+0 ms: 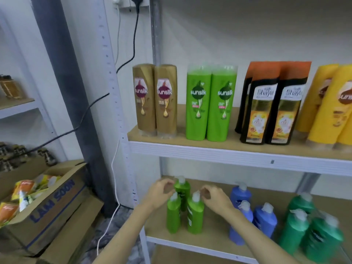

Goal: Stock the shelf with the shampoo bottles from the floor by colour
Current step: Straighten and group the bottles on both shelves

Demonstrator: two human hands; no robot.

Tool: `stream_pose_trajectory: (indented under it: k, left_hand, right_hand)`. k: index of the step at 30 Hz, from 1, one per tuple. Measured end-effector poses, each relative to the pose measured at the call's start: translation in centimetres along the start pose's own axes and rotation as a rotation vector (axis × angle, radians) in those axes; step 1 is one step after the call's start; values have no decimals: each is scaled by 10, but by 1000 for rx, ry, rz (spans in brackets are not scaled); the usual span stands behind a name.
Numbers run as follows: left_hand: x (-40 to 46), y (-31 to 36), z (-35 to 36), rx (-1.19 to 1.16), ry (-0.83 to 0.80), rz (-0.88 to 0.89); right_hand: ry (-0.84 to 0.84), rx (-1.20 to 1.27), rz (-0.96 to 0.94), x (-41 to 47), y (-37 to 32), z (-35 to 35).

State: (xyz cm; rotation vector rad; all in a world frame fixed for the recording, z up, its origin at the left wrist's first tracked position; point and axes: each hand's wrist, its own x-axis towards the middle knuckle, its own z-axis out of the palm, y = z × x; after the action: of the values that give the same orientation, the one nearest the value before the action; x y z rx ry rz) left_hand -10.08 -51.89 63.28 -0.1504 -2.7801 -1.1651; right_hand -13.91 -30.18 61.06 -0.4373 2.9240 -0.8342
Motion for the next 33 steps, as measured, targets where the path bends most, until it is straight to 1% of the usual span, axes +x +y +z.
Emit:
stream_pose_trajectory:
  k: [2,6,10,14,17,20,25,29,31,33]
  left_hand:
    - [3,-35,33,-23,31,3]
    - [-5,-116,105,-78,164,15]
    - [-9,-182,162,-79,314,51]
    - [-20,-219,206,-74,442,88]
    - [-34,-226,225,-51,476,99]
    - [-44,-219,227,-59,511,108]
    - [-40,-199,211,-53,517,156]
    - [-26,-187,204,-101,562,195]
    - [-18,-182,207,-125,572,187]
    - [-6,-181,207,-149,584,142]
  right_hand:
    - [60,54,20,5,28,34]
    - [285,163,28,14,88,107]
    - [373,233,24,29,138,170]
    - [432,314,16,29,167,213]
    - [428,348,11,15,179,232]
    - [401,372,-33,-4,177,237]
    - [348,372,-62,-11,154,215]
    - [370,434,-91,5,137,198]
    - [352,490,-72,14,131,193]
    - [305,552,-51,22,125,188]
